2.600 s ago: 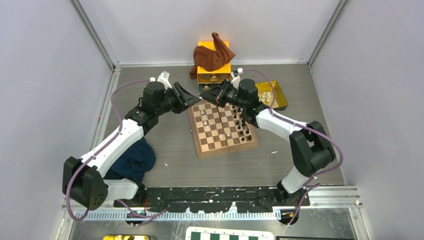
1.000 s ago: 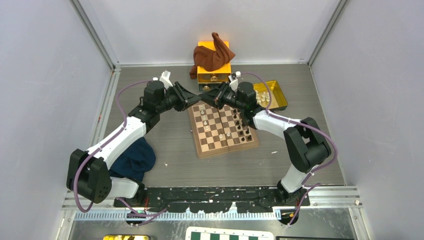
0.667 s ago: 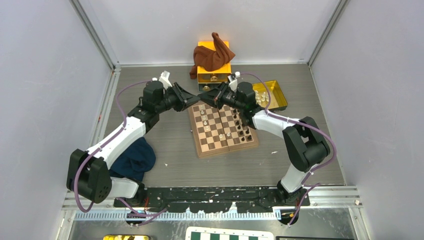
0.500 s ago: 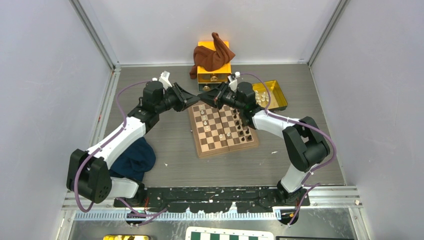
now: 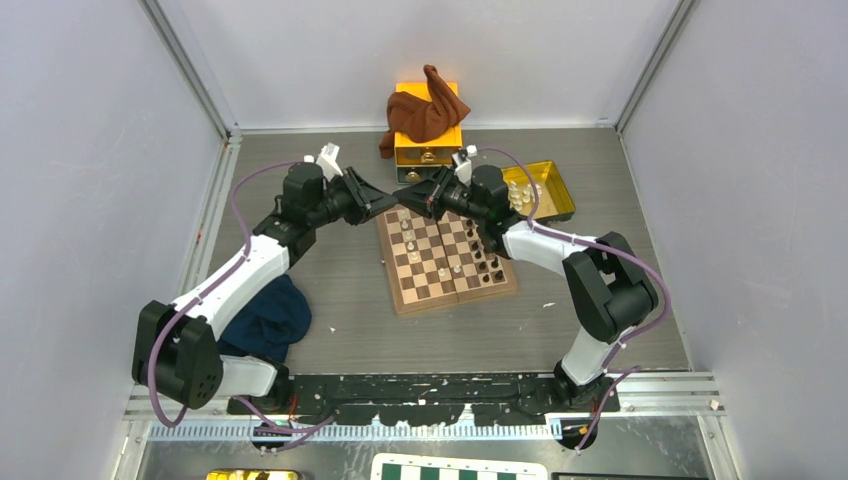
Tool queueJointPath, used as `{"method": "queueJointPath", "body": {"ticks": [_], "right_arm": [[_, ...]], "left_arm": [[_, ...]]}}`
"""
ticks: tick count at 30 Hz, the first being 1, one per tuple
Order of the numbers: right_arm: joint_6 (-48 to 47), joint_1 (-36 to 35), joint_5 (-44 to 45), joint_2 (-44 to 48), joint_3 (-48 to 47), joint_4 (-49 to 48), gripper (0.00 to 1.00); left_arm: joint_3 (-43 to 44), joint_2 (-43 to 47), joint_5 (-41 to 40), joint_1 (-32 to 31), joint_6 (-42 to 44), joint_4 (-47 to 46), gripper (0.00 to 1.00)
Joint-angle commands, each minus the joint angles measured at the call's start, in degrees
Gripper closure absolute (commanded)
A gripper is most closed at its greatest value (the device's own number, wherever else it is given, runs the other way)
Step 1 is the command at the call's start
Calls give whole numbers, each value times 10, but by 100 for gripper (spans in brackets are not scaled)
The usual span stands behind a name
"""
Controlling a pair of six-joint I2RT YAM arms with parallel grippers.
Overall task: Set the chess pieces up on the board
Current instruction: Place the chess piece on the chessboard.
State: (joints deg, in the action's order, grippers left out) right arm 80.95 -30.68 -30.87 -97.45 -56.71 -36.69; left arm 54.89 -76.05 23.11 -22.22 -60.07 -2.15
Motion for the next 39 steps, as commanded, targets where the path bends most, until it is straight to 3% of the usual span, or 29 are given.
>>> {"method": "queueJointPath", "body": {"ticks": [1, 12, 27, 35, 39], "right_arm": [[-5, -20, -57, 10, -29, -44, 83], [-9, -19, -65, 12, -35, -38, 73], [-13, -18, -73, 8, -39, -32, 71], [-41, -16, -79, 10, -49, 16, 94], [-46, -14, -81, 11, -50, 21, 98]], "left_arm": [[2, 12, 8, 7, 29, -13, 89], [8, 8, 25, 13, 43, -3, 90], [14, 12, 31, 23, 54, 11, 92], [15, 25, 37, 36, 64, 33, 92], [12, 31, 39, 42, 63, 36, 93]]}}
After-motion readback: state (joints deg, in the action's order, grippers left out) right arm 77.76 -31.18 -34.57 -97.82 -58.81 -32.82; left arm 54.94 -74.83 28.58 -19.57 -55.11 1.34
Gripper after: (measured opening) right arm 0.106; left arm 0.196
